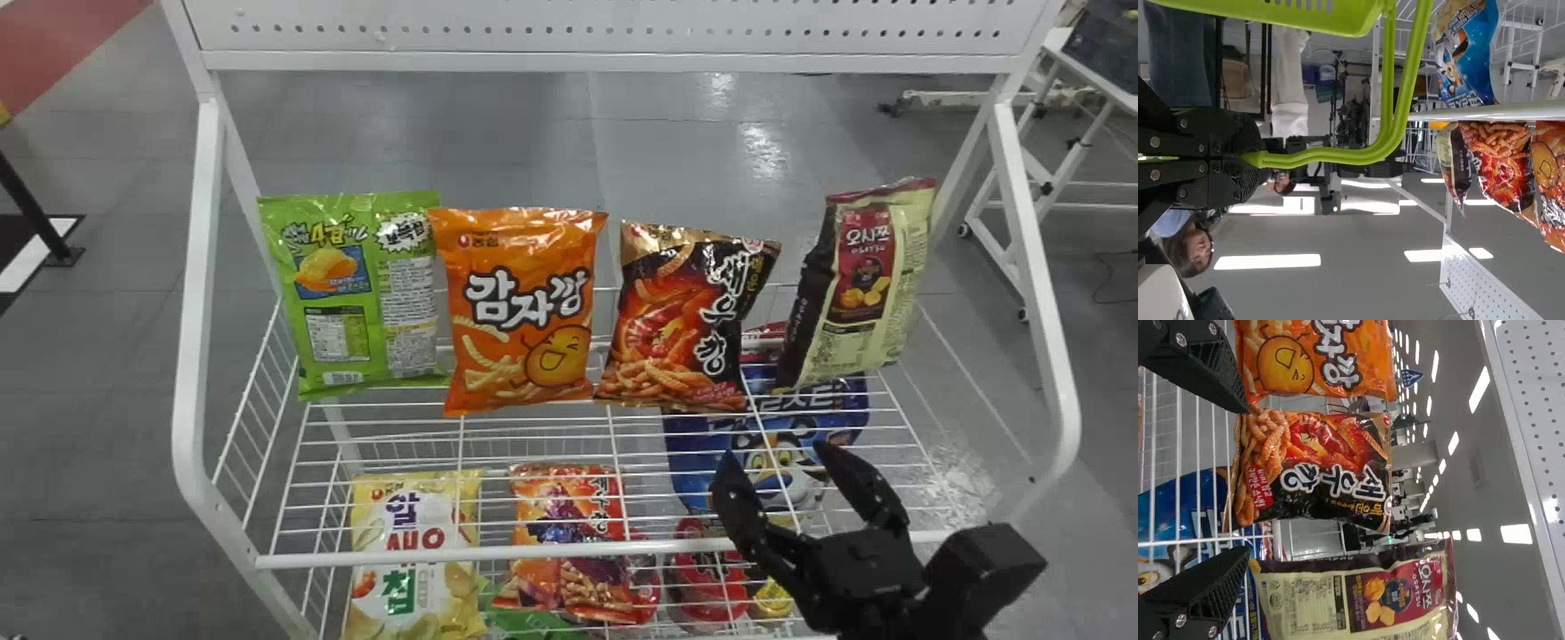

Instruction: Hold basket handle with left hand then pick spicy shrimp crackers with right hand and place into basket

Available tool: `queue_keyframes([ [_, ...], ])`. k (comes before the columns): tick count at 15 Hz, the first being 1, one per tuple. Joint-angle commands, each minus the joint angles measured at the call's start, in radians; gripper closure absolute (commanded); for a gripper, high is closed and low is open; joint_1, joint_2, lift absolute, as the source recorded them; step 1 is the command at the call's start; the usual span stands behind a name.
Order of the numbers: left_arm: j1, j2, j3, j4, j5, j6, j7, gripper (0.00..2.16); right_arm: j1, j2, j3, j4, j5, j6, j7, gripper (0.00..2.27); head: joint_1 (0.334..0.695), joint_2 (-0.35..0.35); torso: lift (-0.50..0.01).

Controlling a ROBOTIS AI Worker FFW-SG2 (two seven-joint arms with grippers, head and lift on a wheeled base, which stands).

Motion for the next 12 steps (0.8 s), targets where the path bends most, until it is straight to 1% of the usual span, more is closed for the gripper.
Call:
queue_keyframes([
  [1,0.000,0.001,0.000,0.000,0.000,-0.001,-0.013,2.15,-0.077,0.001,0.020,-0.005,0.009,0.087,-0.025,0.06,0.695,0.004,-0.010],
  [3,-0.003,0.002,0.002,-0.005,0.000,-0.001,-0.013,2.15,-0.140,0.001,0.036,0.004,0.012,0.149,-0.054,0.06,0.695,0.021,-0.010],
  [6,-0.005,0.004,0.002,-0.005,0.000,-0.001,-0.013,2.15,-0.211,0.001,0.065,0.043,0.017,0.176,-0.091,0.06,0.695,0.033,-0.010],
  [12,-0.011,0.007,0.000,0.003,0.000,-0.004,-0.013,2.15,-0.344,0.001,0.092,0.162,0.009,0.229,-0.127,0.06,0.695,0.064,-0.010],
])
